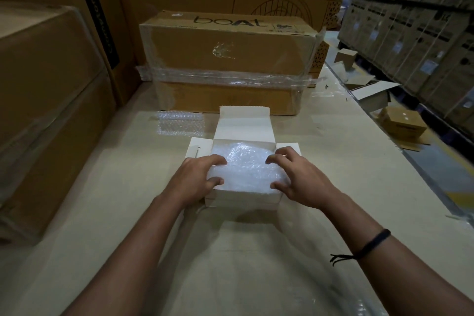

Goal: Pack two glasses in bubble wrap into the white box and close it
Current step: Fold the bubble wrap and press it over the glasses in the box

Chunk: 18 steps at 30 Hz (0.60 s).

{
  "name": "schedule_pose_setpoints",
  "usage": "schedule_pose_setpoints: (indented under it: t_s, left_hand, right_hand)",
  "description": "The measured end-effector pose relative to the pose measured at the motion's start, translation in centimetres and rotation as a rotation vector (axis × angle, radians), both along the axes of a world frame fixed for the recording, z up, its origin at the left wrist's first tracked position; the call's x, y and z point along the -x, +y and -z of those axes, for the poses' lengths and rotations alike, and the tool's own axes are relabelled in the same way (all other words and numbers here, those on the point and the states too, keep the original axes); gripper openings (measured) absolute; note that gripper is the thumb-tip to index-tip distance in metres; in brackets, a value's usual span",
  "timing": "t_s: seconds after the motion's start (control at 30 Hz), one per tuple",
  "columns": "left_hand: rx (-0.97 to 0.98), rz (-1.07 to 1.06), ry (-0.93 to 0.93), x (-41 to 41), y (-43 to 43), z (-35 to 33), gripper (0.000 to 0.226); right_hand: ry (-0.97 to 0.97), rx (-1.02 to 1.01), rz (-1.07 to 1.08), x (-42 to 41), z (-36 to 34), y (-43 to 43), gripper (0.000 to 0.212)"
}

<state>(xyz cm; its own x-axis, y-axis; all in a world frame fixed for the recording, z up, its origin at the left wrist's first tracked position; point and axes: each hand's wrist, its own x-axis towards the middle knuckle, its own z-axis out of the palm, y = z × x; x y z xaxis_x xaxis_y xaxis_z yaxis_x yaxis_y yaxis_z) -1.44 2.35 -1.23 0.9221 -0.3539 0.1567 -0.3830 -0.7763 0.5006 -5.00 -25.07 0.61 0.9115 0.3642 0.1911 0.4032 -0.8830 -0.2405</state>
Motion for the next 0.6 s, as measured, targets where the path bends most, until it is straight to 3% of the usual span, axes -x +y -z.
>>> schedule_pose_setpoints:
  t_s: [0.23,0.4,0.6]
  left_hand:
    - [-0.188,-0.039,-0.054,0.3,-1.3,0.6,0.024]
    - [-0.202,0.03,-0.023,-0.7,-0.6,1.4,0.016]
    - [-0.147,0.164,0.077,-0.4,-0.3,-0.1,0.04]
  right_hand:
    - [-0.04,0.149,-0.052,-0.7,1.1,0.6,0.024]
    - [0.056,0.155,-0.085,0.1,0.7,0.2,0.03]
    - [0.197,0.208,-0.078,-0.5,0.1,0.8,0.027]
